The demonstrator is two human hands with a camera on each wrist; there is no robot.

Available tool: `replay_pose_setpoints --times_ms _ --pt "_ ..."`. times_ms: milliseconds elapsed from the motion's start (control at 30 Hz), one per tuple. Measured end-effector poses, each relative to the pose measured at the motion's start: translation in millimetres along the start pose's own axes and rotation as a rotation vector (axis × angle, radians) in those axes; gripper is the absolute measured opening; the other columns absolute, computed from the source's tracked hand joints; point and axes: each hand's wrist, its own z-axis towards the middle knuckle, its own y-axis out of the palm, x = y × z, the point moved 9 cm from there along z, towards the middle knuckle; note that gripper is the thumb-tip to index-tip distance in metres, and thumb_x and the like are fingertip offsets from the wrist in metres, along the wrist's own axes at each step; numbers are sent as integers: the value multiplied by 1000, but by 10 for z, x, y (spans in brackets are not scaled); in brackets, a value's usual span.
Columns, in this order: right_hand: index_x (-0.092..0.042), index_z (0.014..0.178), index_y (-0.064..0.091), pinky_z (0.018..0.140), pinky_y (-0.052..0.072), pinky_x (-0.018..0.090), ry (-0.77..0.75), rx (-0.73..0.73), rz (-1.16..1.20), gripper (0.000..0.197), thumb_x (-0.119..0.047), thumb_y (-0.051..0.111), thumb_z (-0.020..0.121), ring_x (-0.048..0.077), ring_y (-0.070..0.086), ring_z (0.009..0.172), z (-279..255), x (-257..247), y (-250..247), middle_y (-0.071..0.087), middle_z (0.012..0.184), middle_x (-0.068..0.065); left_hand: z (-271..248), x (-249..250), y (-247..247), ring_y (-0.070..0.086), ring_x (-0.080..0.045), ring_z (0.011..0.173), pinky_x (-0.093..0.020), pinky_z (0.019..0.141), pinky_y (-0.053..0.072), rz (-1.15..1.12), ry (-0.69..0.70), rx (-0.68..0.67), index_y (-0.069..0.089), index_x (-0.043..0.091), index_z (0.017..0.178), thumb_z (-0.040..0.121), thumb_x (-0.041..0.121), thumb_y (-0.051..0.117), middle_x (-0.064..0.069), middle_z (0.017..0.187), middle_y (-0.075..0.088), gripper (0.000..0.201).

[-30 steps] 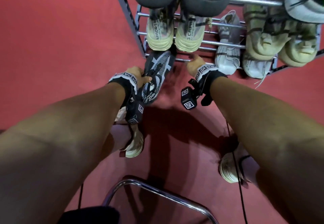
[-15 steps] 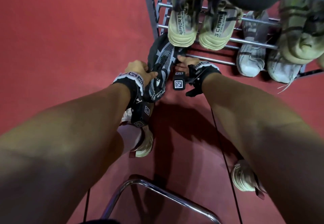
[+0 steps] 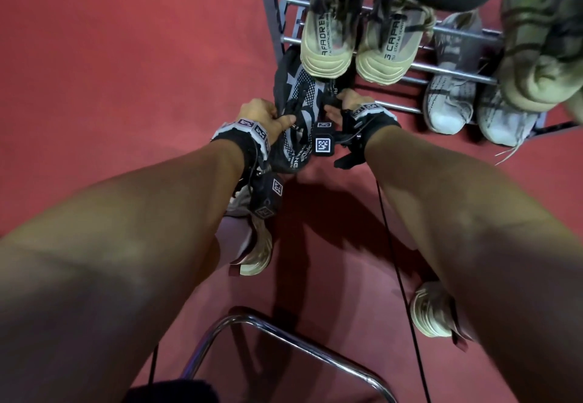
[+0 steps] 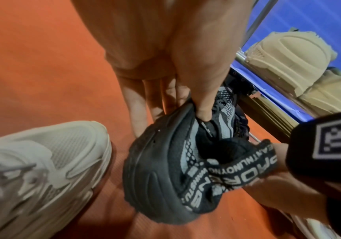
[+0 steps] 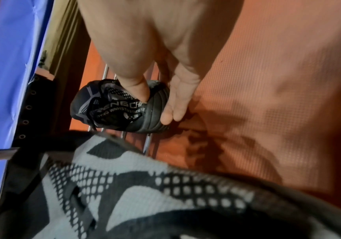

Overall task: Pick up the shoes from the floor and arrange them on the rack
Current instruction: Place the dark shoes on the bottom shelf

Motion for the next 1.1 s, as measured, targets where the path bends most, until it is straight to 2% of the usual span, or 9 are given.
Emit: replay_pose_setpoints --times_ms 133,233,433,567,667,767,867,1000,1100 --pt "-19 92 43 46 53 17 -14 34 -20 11 -22 36 100 -2 64 46 76 29 -345 46 123 5 -10 68 121 59 -23 70 -25 63 41 -48 -18 2 62 13 75 82 51 70 -5 77 65 39" --pt "-15 110 42 48 54 18 6 66 23 14 -24 39 99 -2 64 48 84 60 -624 49 126 6 -11 152 229 61 -25 72 -26 65 46 -40 -7 -26 62 12 75 84 49 68 -7 80 67 39" --pt "0 80 57 74 61 39 -18 317 33 9 -2 59 89 24 70 58 191 -53 -1058 69 88 19 98 320 374 62 -27 72 -31 69 52 -31 4 -61 61 9 71 85 52 66 -9 78 67 45" --pt "-13 124 44 60 59 21 13 147 -93 26 -22 42 99 2 66 49 127 -8 -964 52 114 3 216 359 406 66 -26 79 -34 79 55 -111 -34 -67 69 8 91 85 49 67 -10 89 71 42" --pt "-8 142 36 78 56 26 3 69 -135 43 -22 39 102 10 70 82 122 33 -939 51 128 6 311 363 432 67 -26 86 -39 90 54 -182 -55 -77 67 12 92 86 47 66 -10 96 72 35" --pt "-11 131 53 75 60 37 42 126 -132 33 -18 50 98 23 70 87 117 117 -1000 73 101 10 364 378 513 69 -28 93 -41 94 53 -261 -60 -117 68 14 102 90 44 62 -8 101 73 32" --pt "-10 124 55 67 59 28 139 -57 -183 30 -24 52 98 22 65 89 -80 299 -752 62 126 11 400 431 549 67 -29 98 -41 98 49 -339 -67 -93 67 13 107 93 38 60 -6 101 69 30" --pt "-17 101 61 74 60 36 192 -393 -201 8 -22 59 96 19 68 92 -335 449 -332 71 103 2 413 523 641 66 -26 100 -39 101 48 -500 -73 -119 65 2 117 96 26 59 -7 103 68 33" --pt "-9 101 55 70 61 46 136 -302 -94 15 -1 61 91 31 69 92 -198 383 -273 69 109 16 486 486 735 68 -26 102 -43 100 49 -576 -73 -145 68 4 113 87 32 67 -9 108 72 39"
